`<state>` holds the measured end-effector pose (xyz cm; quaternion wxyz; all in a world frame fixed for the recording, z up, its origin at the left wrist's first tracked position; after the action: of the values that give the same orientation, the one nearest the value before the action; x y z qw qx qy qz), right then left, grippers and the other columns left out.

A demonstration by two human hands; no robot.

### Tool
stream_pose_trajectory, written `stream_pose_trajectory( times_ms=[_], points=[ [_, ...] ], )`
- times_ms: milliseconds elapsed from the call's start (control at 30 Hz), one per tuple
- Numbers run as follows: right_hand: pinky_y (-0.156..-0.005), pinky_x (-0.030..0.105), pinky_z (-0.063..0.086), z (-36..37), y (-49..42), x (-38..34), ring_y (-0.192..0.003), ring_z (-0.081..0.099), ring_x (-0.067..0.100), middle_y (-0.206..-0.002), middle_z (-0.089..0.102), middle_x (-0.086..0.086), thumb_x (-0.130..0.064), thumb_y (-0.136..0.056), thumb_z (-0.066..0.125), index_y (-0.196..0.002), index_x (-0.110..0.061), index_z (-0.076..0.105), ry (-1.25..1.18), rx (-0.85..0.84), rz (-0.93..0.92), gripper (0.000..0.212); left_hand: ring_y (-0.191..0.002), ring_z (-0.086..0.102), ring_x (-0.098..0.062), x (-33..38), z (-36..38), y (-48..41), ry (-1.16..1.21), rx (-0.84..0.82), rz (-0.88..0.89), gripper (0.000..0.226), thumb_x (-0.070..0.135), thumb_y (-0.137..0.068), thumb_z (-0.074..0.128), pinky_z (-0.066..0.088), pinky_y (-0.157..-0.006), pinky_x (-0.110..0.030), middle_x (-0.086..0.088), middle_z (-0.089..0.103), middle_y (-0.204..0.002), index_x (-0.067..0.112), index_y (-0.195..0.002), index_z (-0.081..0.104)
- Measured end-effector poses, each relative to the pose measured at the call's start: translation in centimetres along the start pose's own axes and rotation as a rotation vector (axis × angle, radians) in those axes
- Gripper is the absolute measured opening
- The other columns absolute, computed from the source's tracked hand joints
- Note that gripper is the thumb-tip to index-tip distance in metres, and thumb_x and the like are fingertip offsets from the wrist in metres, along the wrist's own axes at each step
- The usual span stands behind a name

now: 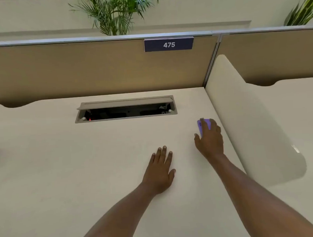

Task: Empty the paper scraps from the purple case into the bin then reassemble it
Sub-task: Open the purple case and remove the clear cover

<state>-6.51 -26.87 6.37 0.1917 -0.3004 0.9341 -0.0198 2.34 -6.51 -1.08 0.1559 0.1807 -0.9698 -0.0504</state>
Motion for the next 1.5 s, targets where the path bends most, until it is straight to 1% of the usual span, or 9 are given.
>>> stream_pose_trajectory(
  times_ms=[167,500,633,767,900,1000,1067,1400,1500],
  points=[
    [-0.088,0.048,0.049,0.5,-2.6,2.2,-0.121,0.05,0.042,-0.136,0.049,0.022,-0.03,-0.095,0.063,-0.152,-0.015,0.033,-0.038,-0.095,0.198,0.066,-0.16,-0.012,-0.028,-0.3,0.2,0.1,-0.014,0.021,0.003,0.069,0.047,-0.106,0.025,-0.005,-0.13,-0.04,-0.008,-0.013,-0.172,0.019,-0.165,0.002],
    [-0.073,0.039,0.045,0.9,-4.2,3.0,-0.099,0.058,0.043,-0.111,0.057,0.025,-0.016,-0.086,0.064,-0.121,-0.005,0.051,-0.119,-0.11,0.287,0.039,-0.16,-0.014,-0.027,-0.3,0.0,0.1,-0.043,0.012,0.006,0.069,0.047,-0.107,0.025,-0.004,-0.13,-0.041,-0.008,-0.016,-0.172,0.02,-0.164,0.0],
    [-0.058,0.033,0.043,0.3,-3.1,3.1,-0.076,0.061,0.035,-0.084,0.067,0.015,-0.029,-0.085,0.064,-0.092,-0.009,0.054,-0.399,-0.028,0.337,0.024,-0.161,-0.007,-0.027,-0.2,-0.9,-0.2,-0.013,-0.008,0.003,0.07,0.049,-0.107,0.031,0.002,-0.131,-0.04,-0.009,-0.008,-0.173,0.019,-0.165,0.006],
    [-0.079,0.043,0.062,2.7,-0.4,2.6,-0.092,0.069,0.031,-0.117,0.067,0.018,-0.022,-0.093,0.062,-0.133,-0.008,0.06,-1.035,-0.173,0.649,0.042,-0.158,0.018,-0.025,0.6,-4.4,-0.3,0.154,0.133,0.001,0.064,0.045,-0.106,0.041,0.023,-0.126,-0.037,-0.009,0.019,-0.171,0.017,-0.162,0.026],
    [-0.06,0.031,0.06,3.8,4.3,-1.2,-0.08,0.068,0.027,-0.106,0.065,0.021,-0.016,-0.098,0.057,-0.121,-0.002,0.062,-1.523,-0.357,0.797,0.028,-0.142,0.043,-0.026,2.9,-9.3,1.0,0.299,0.319,0.084,0.055,0.037,-0.104,0.053,0.045,-0.11,-0.039,-0.01,0.043,-0.158,0.015,-0.153,0.044],
    [-0.049,0.028,0.054,3.3,8.0,-4.8,-0.06,0.063,0.019,-0.081,0.061,0.014,-0.018,-0.101,0.042,-0.084,-0.007,0.074,-1.725,-0.477,0.776,0.038,-0.125,0.057,-0.03,4.6,-12.3,3.1,0.229,0.416,0.238,0.048,0.03,-0.101,0.061,0.054,-0.095,-0.039,-0.013,0.06,-0.141,0.01,-0.144,0.056],
    [-0.046,0.026,0.05,2.8,9.9,-7.0,-0.059,0.061,0.018,-0.073,0.061,0.01,-0.019,-0.1,0.035,-0.074,-0.009,0.07,-1.787,-0.524,0.734,0.045,-0.11,0.063,-0.033,5.0,-13.6,4.8,0.154,0.472,0.316,0.042,0.028,-0.099,0.064,0.056,-0.083,-0.039,-0.014,0.067,-0.126,0.005,-0.135,0.064],
    [-0.043,0.02,0.045,1.1,16.5,-15.0,-0.049,0.055,0.011,-0.056,0.05,0.0,-0.024,-0.095,0.029,-0.065,-0.014,0.051,-1.869,-0.557,0.664,0.039,-0.077,0.062,-0.031,3.4,-15.4,12.9,-0.079,0.62,0.492,0.026,0.015,-0.097,0.069,0.054,-0.06,-0.04,-0.015,0.07,-0.094,-0.004,-0.114,0.072],
    [-0.056,0.024,0.057,1.1,18.1,-17.3,-0.067,0.069,0.016,-0.073,0.066,0.006,-0.042,-0.102,0.035,-0.09,-0.007,0.067,-1.921,-0.607,0.62,0.049,-0.071,0.059,-0.031,2.5,-15.9,15.2,-0.108,0.632,0.528,0.024,0.003,-0.092,0.07,0.052,-0.059,-0.04,-0.015,0.069,-0.087,-0.005,-0.114,0.073]
  ],
)
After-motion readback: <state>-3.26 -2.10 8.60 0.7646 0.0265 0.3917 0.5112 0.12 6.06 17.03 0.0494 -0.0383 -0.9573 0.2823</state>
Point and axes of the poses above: each hand's wrist, its own y-axis away from the middle knuckle, its own z-axis out of the palm, x = y × z, the point moved 7 cm from there along -y, towards the middle knuckle
